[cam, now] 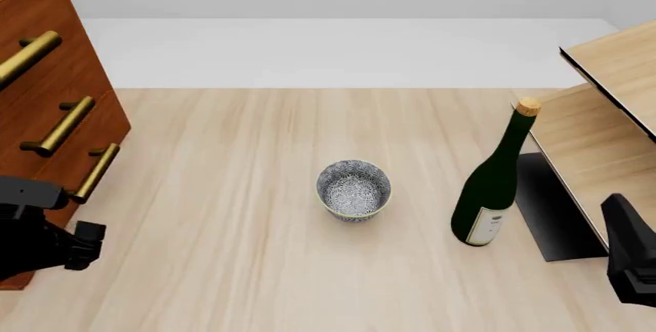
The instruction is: Close the bottom drawer of the cabinet and open the top drawer.
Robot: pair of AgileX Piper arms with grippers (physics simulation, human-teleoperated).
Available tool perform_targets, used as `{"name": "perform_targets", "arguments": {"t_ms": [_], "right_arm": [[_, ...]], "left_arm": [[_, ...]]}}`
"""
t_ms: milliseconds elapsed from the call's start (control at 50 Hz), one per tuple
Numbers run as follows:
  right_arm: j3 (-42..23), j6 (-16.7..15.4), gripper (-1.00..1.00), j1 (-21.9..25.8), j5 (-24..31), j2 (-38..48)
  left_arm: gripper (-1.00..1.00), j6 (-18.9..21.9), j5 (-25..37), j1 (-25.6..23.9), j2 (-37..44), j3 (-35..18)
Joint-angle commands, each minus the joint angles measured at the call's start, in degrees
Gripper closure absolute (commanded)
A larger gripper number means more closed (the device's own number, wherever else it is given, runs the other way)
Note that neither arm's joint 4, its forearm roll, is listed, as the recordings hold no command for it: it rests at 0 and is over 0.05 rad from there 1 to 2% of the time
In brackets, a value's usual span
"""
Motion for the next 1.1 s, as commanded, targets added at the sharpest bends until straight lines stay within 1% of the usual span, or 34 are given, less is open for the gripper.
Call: {"name": "perform_targets", "arguments": {"t_ms": [20, 100, 140, 180, 220, 300, 320, 360, 380, 400, 420, 460, 480, 500, 520, 540, 560, 580, 600, 640, 660, 680, 700, 740, 780, 800, 860, 880, 900, 940, 960, 1020, 1040, 1100], "right_arm": [[0.07, -0.04, -1.0, -0.25, -0.54, 0.5], [0.06, -0.02, -1.0, -0.27, -0.45, 0.41], [0.04, -0.02, -1.0, -0.27, -0.37, 0.32], [0.03, -0.02, -1.0, -0.28, -0.31, 0.27], [0.02, -0.03, -1.0, -0.27, -0.29, 0.27], [-0.02, -0.03, -1.0, -0.28, -0.24, 0.23], [-0.02, -0.02, -1.0, -0.29, -0.24, 0.24], [-0.03, -0.03, -1.0, -0.28, -0.19, 0.19], [-0.04, -0.02, -1.0, -0.27, -0.17, 0.17], [-0.04, -0.03, -1.0, -0.24, -0.14, 0.15], [-0.05, -0.05, -1.0, -0.23, -0.11, 0.11], [-0.06, 0.0, -1.0, -0.24, -0.11, 0.13], [-0.05, 0.0, -1.0, -0.24, -0.13, 0.15], [-0.04, -0.02, -1.0, -0.23, -0.15, 0.17], [-0.04, 0.01, -1.0, -0.23, -0.15, 0.18], [-0.06, 0.0, -1.0, -0.21, -0.09, 0.12], [-0.05, -0.03, -1.0, -0.18, -0.05, 0.09], [-0.06, -0.02, -1.0, -0.17, -0.04, 0.08], [-0.07, -0.04, -1.0, -0.15, -0.01, 0.05], [-0.05, -0.06, -1.0, -0.17, -0.04, 0.09], [-0.05, -0.06, -1.0, -0.17, -0.04, 0.09], [-0.02, -0.12, -1.0, -0.2, -0.06, 0.11], [-0.02, -0.12, -1.0, -0.2, -0.06, 0.12], [-0.01, -0.18, -1.0, -0.16, -0.08, 0.14], [-0.01, -0.2, -1.0, -0.15, -0.09, 0.15], [0.0, -0.24, -1.0, -0.13, -0.19, 0.25], [0.0, -0.22, -1.0, -0.08, -0.22, 0.28], [-0.01, -0.2, -1.0, -0.07, -0.18, 0.24], [0.0, -0.22, -1.0, -0.06, -0.16, 0.23], [0.01, -0.22, -1.0, -0.04, -0.16, 0.21], [0.01, -0.2, -1.0, -0.04, -0.19, 0.25], [0.01, -0.26, -1.0, -0.07, -0.23, 0.28], [0.01, -0.27, -1.0, -0.06, -0.22, 0.26], [0.02, -0.25, -1.0, -0.09, -0.29, 0.34]], "left_arm": [[-1.0, -4.09, 5.62, -7.08, -2.06, -3.34], [-1.0, -4.52, 7.61, -10.73, -4.62, -5.7], [-1.0, -2.28, 9.11, -11.98, -8.97, -7.35], [-1.0, -4.0, 9.58, -13.01, -7.24, -8.27], [-1.0, -2.46, 9.56, -13.72, -9.11, -8.47], [-1.0, -2.16, 9.93, -15.93, -9.82, -9.42], [-1.0, -1.13, 9.57, -17.24, -10.67, -9.66], [-1.0, 0.19, 9.47, -17.02, -12.09, -9.47], [-1.0, 1.13, 8.61, -19.2, -12.61, -9.84], [-1.0, 2.3, 8.22, -19.54, -13.46, -9.62], [-1.0, 4.06, 7.87, -18.6, -14.44, -8.83], [-1.0, 8.4, 5.8, -20.45, -16.7, -7.51], [-1.0, 8.97, 5.74, -20.49, -17.38, -7.35], [-1.0, 8.76, 5.26, -22.58, -17.89, -7.99], [-1.0, 10.26, 4.63, -23.51, -18.06, -7.8], [-1.0, 10.26, 4.62, -23.51, -18.05, -7.79], [-1.0, 11.51, 3.07, -27.34, -17.88, -8.53], [-1.0, 10.98, 3.66, -27.01, -17.27, -8.9], [-1.0, 11.74, 3.53, -26.88, -16.91, -8.73], [-1.0, 15.34, 1.79, -28.2, -17.87, -7.58], [-1.0, 15.34, 1.78, -28.2, -17.87, -7.57], [-1.0, 17.19, 0.42, -30.38, -16.96, -7.2], [-1.0, 17.19, 0.38, -30.38, -16.93, -7.19], [-1.0, 22.91, -2.41, -31.52, -18.44, -4.89], [-1.0, 23.59, -2.83, -32.18, -18.53, -4.93], [-1.0, 25.88, -3.38, -32.78, -18.49, -4.68], [-1.0, 26.27, -2.34, -33.05, -17.16, -6.14], [-1.0, 25.09, -0.8, -33.91, -15.2, -8.22], [-1.0, 26.15, -1.15, -33.53, -15.97, -7.96], [-1.0, 31.48, -2.67, -35.38, -14.17, -7.09], [-1.0, 32.59, -2.81, -34.54, -14.9, -6.81], [-1.0, 31.92, -1.19, -35.05, -14.04, -9.27], [-1.0, 33.5, -1.5, -34.24, -14.72, -9.35], [-1.0, 34.3, -1.0, -34.16, -14.43, -10.53]]}}
